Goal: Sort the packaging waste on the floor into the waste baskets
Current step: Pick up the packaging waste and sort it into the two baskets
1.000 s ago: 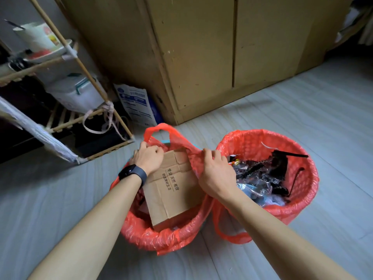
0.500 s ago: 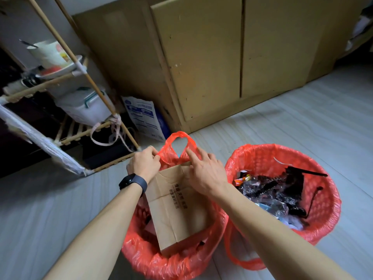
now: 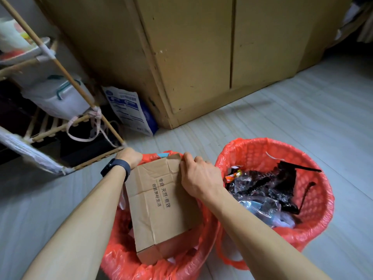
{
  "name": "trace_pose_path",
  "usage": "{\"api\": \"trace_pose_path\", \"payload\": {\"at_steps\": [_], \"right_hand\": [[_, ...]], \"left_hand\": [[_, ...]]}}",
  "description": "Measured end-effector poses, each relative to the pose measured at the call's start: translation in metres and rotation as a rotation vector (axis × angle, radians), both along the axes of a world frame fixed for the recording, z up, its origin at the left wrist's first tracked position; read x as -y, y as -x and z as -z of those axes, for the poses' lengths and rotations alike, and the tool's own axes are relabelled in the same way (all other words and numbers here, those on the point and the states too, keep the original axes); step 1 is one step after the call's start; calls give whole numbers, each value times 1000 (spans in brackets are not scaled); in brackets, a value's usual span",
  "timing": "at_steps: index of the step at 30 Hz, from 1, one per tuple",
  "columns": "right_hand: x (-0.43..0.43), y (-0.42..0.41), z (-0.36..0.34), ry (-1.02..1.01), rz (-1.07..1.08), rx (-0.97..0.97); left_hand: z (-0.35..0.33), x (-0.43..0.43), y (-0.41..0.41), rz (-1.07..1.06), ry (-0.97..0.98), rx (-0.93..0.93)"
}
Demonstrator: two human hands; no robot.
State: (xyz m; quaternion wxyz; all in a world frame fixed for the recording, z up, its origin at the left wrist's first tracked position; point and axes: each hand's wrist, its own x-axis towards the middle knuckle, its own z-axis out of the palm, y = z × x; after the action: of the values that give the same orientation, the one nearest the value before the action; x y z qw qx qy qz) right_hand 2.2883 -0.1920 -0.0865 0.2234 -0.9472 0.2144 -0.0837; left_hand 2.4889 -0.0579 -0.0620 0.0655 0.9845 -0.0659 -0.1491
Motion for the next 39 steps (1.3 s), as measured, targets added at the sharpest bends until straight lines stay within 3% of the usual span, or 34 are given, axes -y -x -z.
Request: {"api": "trace_pose_path", "payload": {"at_steps": [4, 8, 14, 17, 21, 23, 28, 32, 39], "right_hand": [[-3, -2, 2, 125, 31, -8], [-3, -1, 1, 269, -100, 33], [-7, 0, -1, 261, -71, 40], [-6, 2, -3, 209, -70, 30], [0, 3, -5, 68, -59, -11], [3, 3, -5, 20, -63, -36], [11, 13, -9, -14, -83, -77], [28, 34, -16, -10, -132, 37], [95, 108, -21, 97, -56, 151]], "left_hand": [[-3, 0, 14, -14, 135, 240], [-15, 8, 36, 164, 250, 428], [-14, 24, 64, 501, -172, 547], [-6, 23, 78, 530, -154, 515], [-4, 19, 58, 311, -155, 137], [-3, 15, 53, 271, -177, 66], [-5, 22, 68, 218, -173, 150], [-23, 40, 75, 298, -113, 327], [-39, 136, 167, 667, 181, 391]]}}
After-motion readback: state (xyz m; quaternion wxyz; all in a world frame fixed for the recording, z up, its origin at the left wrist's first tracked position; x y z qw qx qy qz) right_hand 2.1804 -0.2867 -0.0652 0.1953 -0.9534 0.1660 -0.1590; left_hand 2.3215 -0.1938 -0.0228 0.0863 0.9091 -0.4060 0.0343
